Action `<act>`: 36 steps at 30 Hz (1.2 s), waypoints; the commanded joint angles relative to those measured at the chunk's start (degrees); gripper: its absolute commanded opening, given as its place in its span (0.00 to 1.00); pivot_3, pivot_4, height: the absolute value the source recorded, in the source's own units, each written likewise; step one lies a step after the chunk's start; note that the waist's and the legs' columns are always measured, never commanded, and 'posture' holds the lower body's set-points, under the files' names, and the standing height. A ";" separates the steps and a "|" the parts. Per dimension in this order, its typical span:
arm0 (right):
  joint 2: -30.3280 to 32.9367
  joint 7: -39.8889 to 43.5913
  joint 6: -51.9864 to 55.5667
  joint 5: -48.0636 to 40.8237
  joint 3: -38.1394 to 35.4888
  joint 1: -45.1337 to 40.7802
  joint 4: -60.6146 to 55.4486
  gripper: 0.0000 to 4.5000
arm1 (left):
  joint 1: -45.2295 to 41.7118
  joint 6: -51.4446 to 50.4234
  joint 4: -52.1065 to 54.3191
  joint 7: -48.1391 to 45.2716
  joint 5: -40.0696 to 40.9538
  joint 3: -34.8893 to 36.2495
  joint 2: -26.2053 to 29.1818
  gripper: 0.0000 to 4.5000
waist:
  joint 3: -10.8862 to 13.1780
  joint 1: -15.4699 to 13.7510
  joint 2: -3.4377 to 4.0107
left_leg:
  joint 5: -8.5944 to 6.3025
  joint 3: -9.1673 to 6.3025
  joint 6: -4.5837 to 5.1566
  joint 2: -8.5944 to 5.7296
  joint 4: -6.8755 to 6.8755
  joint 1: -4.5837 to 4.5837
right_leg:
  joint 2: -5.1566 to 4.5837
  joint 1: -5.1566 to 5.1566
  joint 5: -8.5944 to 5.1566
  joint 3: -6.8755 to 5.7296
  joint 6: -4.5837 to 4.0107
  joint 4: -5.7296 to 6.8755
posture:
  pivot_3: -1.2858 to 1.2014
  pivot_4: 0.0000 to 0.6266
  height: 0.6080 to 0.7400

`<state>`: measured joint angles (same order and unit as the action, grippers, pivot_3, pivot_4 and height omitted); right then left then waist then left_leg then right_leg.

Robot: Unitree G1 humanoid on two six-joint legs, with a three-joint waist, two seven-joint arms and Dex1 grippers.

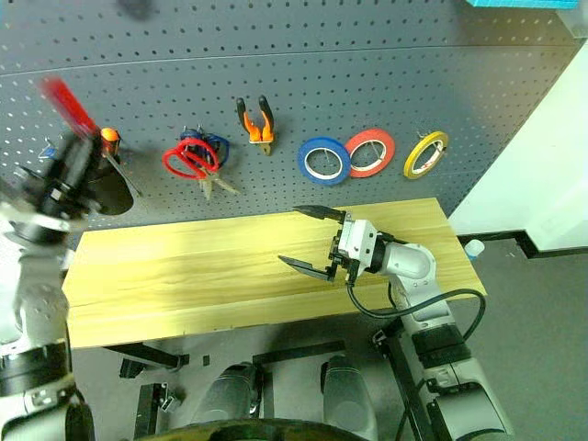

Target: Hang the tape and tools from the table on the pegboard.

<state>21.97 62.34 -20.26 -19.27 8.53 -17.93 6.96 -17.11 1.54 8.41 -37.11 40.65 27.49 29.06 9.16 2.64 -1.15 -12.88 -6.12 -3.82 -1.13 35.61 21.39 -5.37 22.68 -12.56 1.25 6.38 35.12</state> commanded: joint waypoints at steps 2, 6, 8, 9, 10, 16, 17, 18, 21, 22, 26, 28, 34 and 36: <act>-0.38 0.15 -0.09 -1.26 -0.99 -1.09 -1.19 1.00 | -6.07 4.83 -5.22 4.46 -7.38 2.73 4.22 0.19 | -0.01 -0.02 -0.02 | 0.00 -0.02 0.00 0.02 0.01 -0.01 | 0.05 0.00 -0.05 0.00 0.07 0.01 | 0.50 0.09 1.00; -0.48 -0.08 -0.18 -1.10 -1.11 -0.73 -1.26 1.00 | -10.75 13.40 -15.96 9.33 -19.13 1.39 7.28 0.19 | -0.16 -0.06 -0.03 | 0.00 -0.02 0.00 0.02 0.06 -0.01 | 0.05 -0.02 -0.12 0.00 0.09 0.01 | 0.50 0.08 1.00; -0.49 -0.10 -0.25 -0.98 -1.14 -0.61 -1.12 1.00 | -12.32 17.04 -19.73 9.52 -20.05 1.14 6.65 0.19 | -0.27 -0.10 -0.07 | 0.00 0.00 0.00 0.02 0.05 0.00 | 0.04 -0.02 -0.08 0.00 0.15 -0.01 | 0.49 0.08 1.00; -0.43 -0.15 -0.37 -0.79 -1.16 -0.54 -0.99 1.00 | -12.98 18.39 -21.61 10.16 -20.92 0.90 6.44 0.19 | -0.29 -0.13 -0.09 | 0.00 -0.01 0.00 0.02 0.04 0.00 | 0.04 -0.02 -0.04 0.00 0.20 -0.01 | 0.49 0.08 1.00; -0.37 -0.15 -0.48 -0.67 -1.17 -0.49 -0.88 1.00 | -13.43 19.59 -23.03 10.10 -21.30 0.59 6.26 0.19 | -0.30 -0.14 -0.10 | 0.00 -0.01 0.00 0.02 0.04 0.00 | 0.04 -0.02 -0.02 0.00 0.17 -0.01 | 0.49 0.08 1.00; -0.03 -0.29 -0.29 -0.84 -1.50 -0.18 -1.54 1.00 | -14.60 21.29 -28.61 10.55 -20.92 -0.07 4.58 0.19 | -0.35 -0.04 -0.17 | 0.00 -0.02 0.00 0.02 0.04 0.00 | 0.04 -0.01 0.07 0.00 0.10 0.00 | 0.49 0.08 1.00; 0.03 -0.16 -0.29 -1.07 -1.57 -0.05 -1.80 1.00 | -14.62 21.12 -29.32 10.55 -20.61 -0.06 4.19 0.19 | -0.35 0.01 -0.18 | 0.00 -0.02 0.00 0.02 0.04 0.00 | 0.05 -0.01 0.07 -0.01 0.11 0.00 | 0.49 0.08 1.00; 0.06 0.15 -0.04 -1.60 -1.61 0.10 -2.15 1.00 | -14.53 20.92 -30.08 10.80 -20.61 -0.13 3.90 0.19 | -0.38 0.01 -0.16 | 0.00 -0.02 0.00 0.02 0.04 0.00 | 0.05 -0.01 0.07 0.00 0.11 0.00 | 0.49 0.08 1.00; 0.06 0.68 2.14 -3.77 -1.86 0.45 -3.51 1.00 | -14.02 21.64 -32.17 10.33 -20.49 -0.54 3.25 0.19 | -0.44 -0.01 -0.19 | 0.00 -0.01 0.00 0.02 0.04 0.00 | 0.04 -0.01 0.07 0.00 0.11 0.01 | 0.49 0.08 1.00; 0.25 1.09 3.88 -5.15 -1.91 0.59 -4.32 1.00 | -13.90 22.16 -32.81 10.44 -20.66 -0.49 3.10 0.19 | -0.46 -0.01 -0.21 | 0.00 -0.01 0.00 0.02 0.04 0.00 | 0.04 -0.01 0.08 -0.01 0.11 0.01 | 0.49 0.08 1.00; 0.58 2.13 8.88 -9.47 -2.57 0.91 -7.35 1.00 | -13.55 22.62 -34.13 10.28 -20.03 0.00 2.69 0.19 | -0.50 0.02 -0.27 | 0.00 -0.02 0.00 0.02 0.05 0.00 | 0.04 -0.01 0.08 0.00 0.11 0.01 | 0.49 0.08 1.00; 0.32 2.29 10.48 -11.14 -3.11 1.02 -8.50 1.00 | -13.32 22.81 -34.56 10.32 -19.96 0.06 2.67 0.19 | -0.52 -0.01 -0.30 | 0.00 -0.02 0.00 0.02 0.05 0.00 | 0.04 -0.01 0.08 0.00 0.11 0.01 | 0.49 0.08 1.00; -0.42 2.46 12.38 -12.58 -3.85 0.65 -9.97 1.00 | -12.78 22.92 -35.35 10.39 -19.48 0.03 2.60 0.19 | -0.62 0.00 -0.35 | 0.00 -0.02 0.00 0.02 0.05 -0.01 | 0.04 -0.01 0.08 -0.01 0.11 0.01 | 0.49 0.08 1.00; -0.54 2.35 12.35 -11.98 -3.80 0.27 -9.70 1.00 | -12.48 21.75 -35.26 10.00 -18.51 -0.03 2.35 0.26 | -0.64 0.00 -0.37 | 0.00 -0.02 0.00 0.02 0.05 0.00 | 0.04 -0.01 0.08 0.00 0.11 0.01 | 0.49 0.08 1.00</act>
<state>21.69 64.56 -7.78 -30.64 5.84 -16.81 -0.42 -29.41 23.08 -28.08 -27.18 20.98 26.39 31.11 8.52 2.63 -1.52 -12.88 -6.14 -3.82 -1.11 35.65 21.39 -5.32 22.66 -12.48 1.24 6.49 35.14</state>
